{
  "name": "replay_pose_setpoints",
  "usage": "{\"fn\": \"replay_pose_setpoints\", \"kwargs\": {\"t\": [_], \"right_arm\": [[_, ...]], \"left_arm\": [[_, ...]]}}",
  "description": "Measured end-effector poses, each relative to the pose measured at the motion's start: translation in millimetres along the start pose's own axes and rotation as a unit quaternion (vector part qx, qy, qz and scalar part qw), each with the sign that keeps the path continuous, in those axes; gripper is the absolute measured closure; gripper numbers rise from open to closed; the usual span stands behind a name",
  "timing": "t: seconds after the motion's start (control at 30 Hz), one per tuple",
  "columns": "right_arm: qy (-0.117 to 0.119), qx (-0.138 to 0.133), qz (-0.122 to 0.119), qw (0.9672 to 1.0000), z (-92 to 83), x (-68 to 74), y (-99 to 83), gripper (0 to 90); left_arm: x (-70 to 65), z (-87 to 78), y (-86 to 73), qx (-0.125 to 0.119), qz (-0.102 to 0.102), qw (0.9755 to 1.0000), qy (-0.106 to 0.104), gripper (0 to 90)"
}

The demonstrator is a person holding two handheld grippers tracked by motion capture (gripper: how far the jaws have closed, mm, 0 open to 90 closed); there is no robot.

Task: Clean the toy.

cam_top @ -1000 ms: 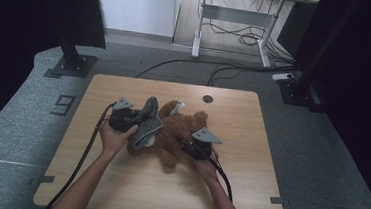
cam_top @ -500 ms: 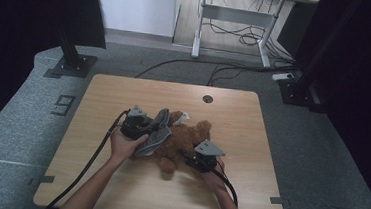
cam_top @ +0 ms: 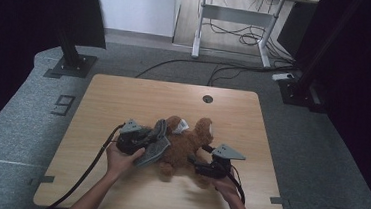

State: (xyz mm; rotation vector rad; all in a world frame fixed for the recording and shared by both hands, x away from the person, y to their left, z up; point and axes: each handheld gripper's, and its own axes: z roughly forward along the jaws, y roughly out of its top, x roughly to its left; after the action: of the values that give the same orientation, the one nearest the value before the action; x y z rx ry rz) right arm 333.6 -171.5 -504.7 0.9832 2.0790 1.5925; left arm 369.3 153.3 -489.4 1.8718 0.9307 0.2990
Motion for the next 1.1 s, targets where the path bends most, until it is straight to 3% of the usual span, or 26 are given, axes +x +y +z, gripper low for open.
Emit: {"fn": "replay_pose_setpoints", "kwargs": {"t": [0.17, 0.4, 0.53, 0.7, 0.8, 0.83, 0.97, 1.1], "right_arm": [[0.002, 0.004, 0.023, 0.9997, 0.9, -12.2, 10.1, 14.2], [0.015, 0.057, 0.049, 0.9971, 30.6, -15.7, 11.2, 6.7], [0.017, 0.073, 0.078, 0.9942, 47.6, -21.3, 13.8, 4.2], [0.029, 0.109, 0.113, 0.9872, 54.8, -26.0, 10.9, 2.6], [0.043, 0.092, 0.085, 0.9912, 51.9, -21.5, 9.4, 17.5], [0.036, 0.076, 0.063, 0.9944, 50.4, -17.0, 7.7, 26.3], [0.014, 0.048, 0.030, 0.9983, 44.9, -5.8, 0.3, 45.8], [-0.004, 0.026, 0.000, 0.9996, 39.3, 0.7, -6.2, 53.3]], "left_arm": [[-1.3, -1.7, -2.1, -0.003, 0.000, 1.0000, -0.002, 79.4], [-1.2, -2.4, -2.9, -0.003, -0.002, 1.0000, -0.003, 79.4], [-1.0, -2.4, -3.4, -0.003, -0.004, 1.0000, -0.002, 79.4], [-1.5, -2.6, -4.0, -0.004, -0.003, 1.0000, -0.005, 79.4], [-2.0, -3.6, -4.0, -0.003, -0.004, 1.0000, -0.007, 79.3], [-1.8, -4.1, -3.4, -0.003, -0.006, 0.9999, -0.010, 79.2], [-2.1, -9.5, 9.2, -0.005, -0.017, 0.9996, -0.023, 78.5], [-13.9, -11.7, 35.5, -0.008, -0.009, 0.9989, -0.046, 77.7]]}}
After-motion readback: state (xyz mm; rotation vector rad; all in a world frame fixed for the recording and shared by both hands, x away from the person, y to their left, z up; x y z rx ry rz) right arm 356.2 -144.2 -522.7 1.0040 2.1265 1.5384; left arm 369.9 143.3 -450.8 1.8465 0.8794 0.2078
